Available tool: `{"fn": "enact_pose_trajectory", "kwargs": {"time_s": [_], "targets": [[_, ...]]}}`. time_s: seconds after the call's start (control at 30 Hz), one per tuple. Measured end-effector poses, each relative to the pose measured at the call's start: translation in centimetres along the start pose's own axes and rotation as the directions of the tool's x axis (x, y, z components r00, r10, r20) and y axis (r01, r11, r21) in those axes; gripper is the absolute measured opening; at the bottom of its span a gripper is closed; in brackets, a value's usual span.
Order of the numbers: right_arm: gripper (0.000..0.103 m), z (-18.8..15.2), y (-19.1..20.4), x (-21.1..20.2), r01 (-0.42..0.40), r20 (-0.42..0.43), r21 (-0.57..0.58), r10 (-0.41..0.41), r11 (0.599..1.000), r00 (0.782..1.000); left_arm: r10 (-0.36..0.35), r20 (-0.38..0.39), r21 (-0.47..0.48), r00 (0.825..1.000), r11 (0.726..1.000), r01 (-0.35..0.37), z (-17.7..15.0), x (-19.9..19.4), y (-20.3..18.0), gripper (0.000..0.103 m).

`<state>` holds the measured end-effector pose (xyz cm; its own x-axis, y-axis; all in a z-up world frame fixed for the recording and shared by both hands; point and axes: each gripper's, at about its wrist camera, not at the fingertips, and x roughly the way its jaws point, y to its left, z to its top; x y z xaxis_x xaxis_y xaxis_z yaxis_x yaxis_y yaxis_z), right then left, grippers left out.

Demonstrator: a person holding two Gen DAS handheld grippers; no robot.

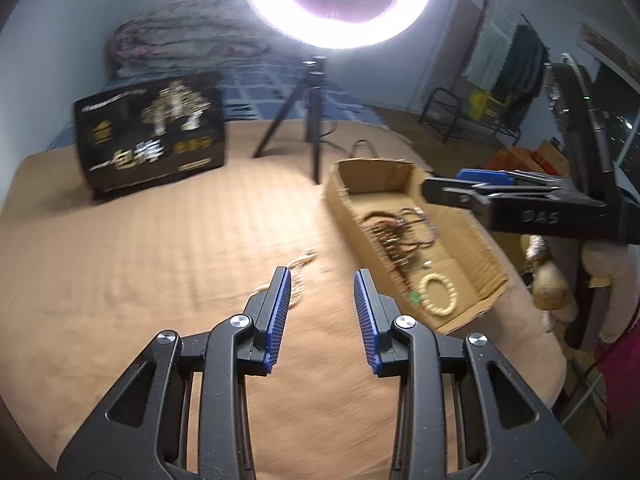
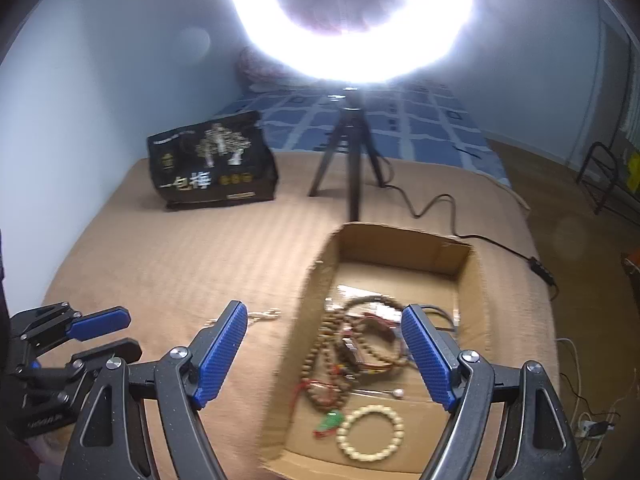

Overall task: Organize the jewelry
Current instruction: 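Move both open tools back toward the pearl earring and pearl necklace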

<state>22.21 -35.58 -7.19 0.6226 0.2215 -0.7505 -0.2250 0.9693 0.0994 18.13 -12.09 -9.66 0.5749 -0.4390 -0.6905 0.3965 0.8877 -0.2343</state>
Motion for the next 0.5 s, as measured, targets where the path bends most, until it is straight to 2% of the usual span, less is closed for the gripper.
{"fn": "enact_pose_trajectory", "kwargs": {"time_s": [0.3,0.5], "targets": [[0.081,-0.6,3.7,2.3,-0.083,-0.039,-0.014,0.082,0.996,0.996,0.063,-0.033,-0.056,0.997,0.996,-0.065,-3.1,-0.6,5.0,0.033],[0.078,-1.1,6.2,4.8,-0.124,-0.100,-0.027,0.121,0.992,0.988,0.064,-0.073,-0.064,0.995,0.996,-0.069,-5.3,-0.1,6.3,0.032]]}}
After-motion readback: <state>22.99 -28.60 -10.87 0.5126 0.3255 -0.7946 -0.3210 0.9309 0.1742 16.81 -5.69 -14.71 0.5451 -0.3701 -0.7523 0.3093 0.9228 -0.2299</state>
